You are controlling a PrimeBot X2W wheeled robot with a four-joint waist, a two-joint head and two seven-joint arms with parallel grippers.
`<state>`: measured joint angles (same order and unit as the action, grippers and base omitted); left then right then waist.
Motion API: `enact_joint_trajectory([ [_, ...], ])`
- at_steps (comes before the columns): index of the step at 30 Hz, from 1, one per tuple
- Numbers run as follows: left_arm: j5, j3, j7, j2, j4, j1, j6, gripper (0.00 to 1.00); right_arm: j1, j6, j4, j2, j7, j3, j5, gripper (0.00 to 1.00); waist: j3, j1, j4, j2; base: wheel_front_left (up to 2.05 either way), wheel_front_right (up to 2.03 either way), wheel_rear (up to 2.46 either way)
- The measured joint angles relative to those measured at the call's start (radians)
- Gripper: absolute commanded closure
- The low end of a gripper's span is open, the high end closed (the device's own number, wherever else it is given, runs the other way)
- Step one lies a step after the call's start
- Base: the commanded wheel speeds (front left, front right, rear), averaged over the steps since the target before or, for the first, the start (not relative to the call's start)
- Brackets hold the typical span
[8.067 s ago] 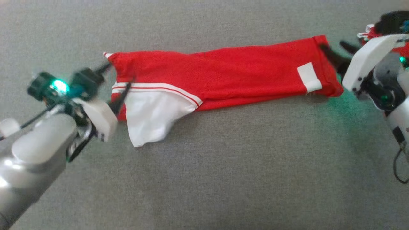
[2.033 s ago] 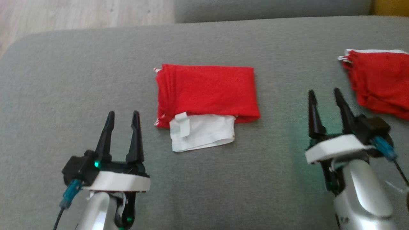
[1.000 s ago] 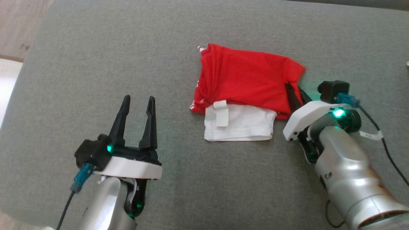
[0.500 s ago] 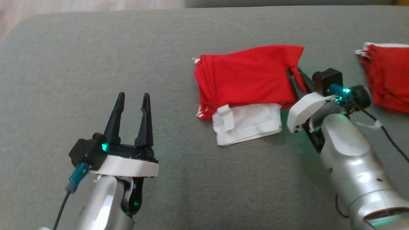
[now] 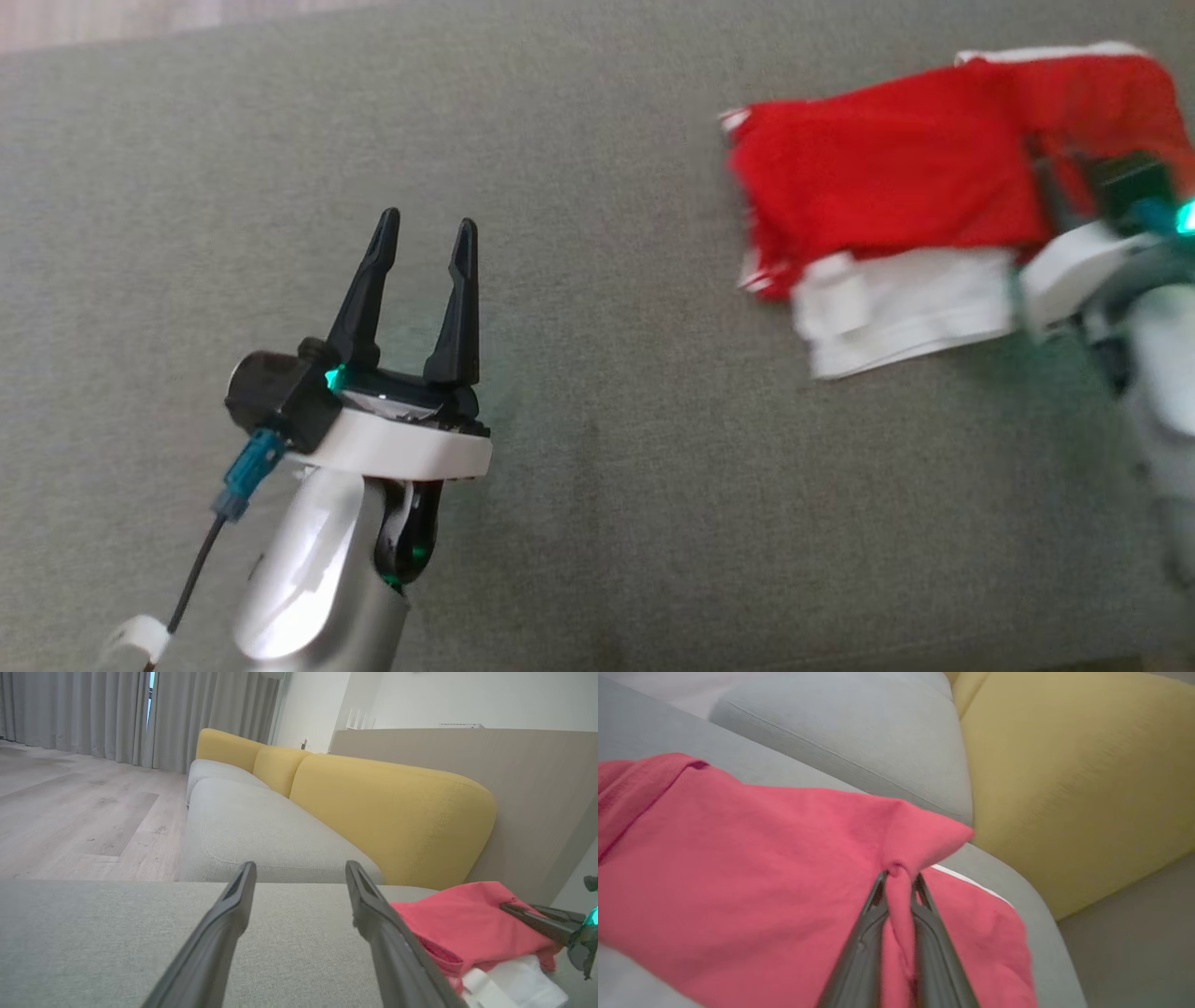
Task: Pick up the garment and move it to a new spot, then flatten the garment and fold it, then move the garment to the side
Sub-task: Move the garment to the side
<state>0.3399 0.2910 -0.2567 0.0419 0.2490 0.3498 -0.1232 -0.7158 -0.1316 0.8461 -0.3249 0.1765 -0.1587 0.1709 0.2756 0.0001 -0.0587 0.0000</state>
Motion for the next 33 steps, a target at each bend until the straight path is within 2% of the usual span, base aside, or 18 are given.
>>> enact_joint_trajectory([
  [3, -0.001, 0.001, 0.000, 0.000, 0.002, 0.002, 0.000, 0.00, -0.027, 0.000, -0.018, -0.067, -0.027, 0.022, -0.026, 1.00, 0.027, 0.0000, -0.008, 0.0000, 0.00, 0.00, 0.00],
  [7, -0.007, 0.005, 0.000, 0.000, 0.006, 0.019, 0.000, 0.00, -0.062, 0.000, -0.030, -0.125, -0.054, 0.062, -0.041, 1.00, 0.059, 0.0001, -0.007, 0.0000, 0.00, 0.00, 0.00],
  [16, -0.006, 0.011, 0.000, 0.000, 0.007, 0.040, -0.001, 0.00, -0.062, 0.000, -0.025, -0.204, -0.119, 0.216, 0.006, 1.00, 0.102, 0.0001, 0.038, 0.0000, 0.00, 0.00, 0.00],
  [21, 0.017, 0.006, 0.000, 0.000, 0.014, 0.040, -0.002, 0.00, -0.049, 0.000, -0.024, -0.201, -0.150, 0.282, 0.049, 1.00, 0.113, 0.0001, 0.050, 0.0000, 0.00, 0.00, 0.00],
  [22, 0.014, 0.005, 0.000, 0.000, 0.016, 0.040, -0.002, 0.00, -0.048, 0.000, -0.024, -0.195, -0.152, 0.296, 0.053, 0.78, 0.112, 0.0000, 0.050, 0.0000, 0.00, 0.00, 0.00],
  [23, 0.012, 0.005, 0.000, 0.000, 0.017, 0.040, -0.002, 0.00, -0.048, 0.000, -0.024, -0.191, -0.152, 0.304, 0.059, 0.07, 0.112, 0.0000, 0.050, 0.0000, 0.00, 0.00, 0.00],
  [24, 0.012, 0.006, 0.000, 0.000, 0.019, 0.040, -0.002, 0.00, -0.047, 0.000, -0.024, -0.187, -0.152, 0.315, 0.065, 0.00, 0.110, 0.0000, 0.050, 0.0000, 0.00, 0.00, 0.00],
  [29, 0.010, 0.002, 0.000, 0.000, 0.025, 0.040, -0.002, 0.00, -0.028, 0.000, -0.047, -0.147, -0.128, 0.365, 0.086, 0.00, 0.085, -0.0001, 0.046, 0.0000, 0.00, 0.00, 0.00],
  [33, 0.010, -0.005, 0.000, 0.000, 0.028, 0.035, -0.002, 0.00, -0.025, 0.000, -0.096, -0.075, -0.086, 0.375, 0.078, 0.00, 0.052, -0.0001, 0.039, 0.0000, 0.00, 0.00, 0.00],
])
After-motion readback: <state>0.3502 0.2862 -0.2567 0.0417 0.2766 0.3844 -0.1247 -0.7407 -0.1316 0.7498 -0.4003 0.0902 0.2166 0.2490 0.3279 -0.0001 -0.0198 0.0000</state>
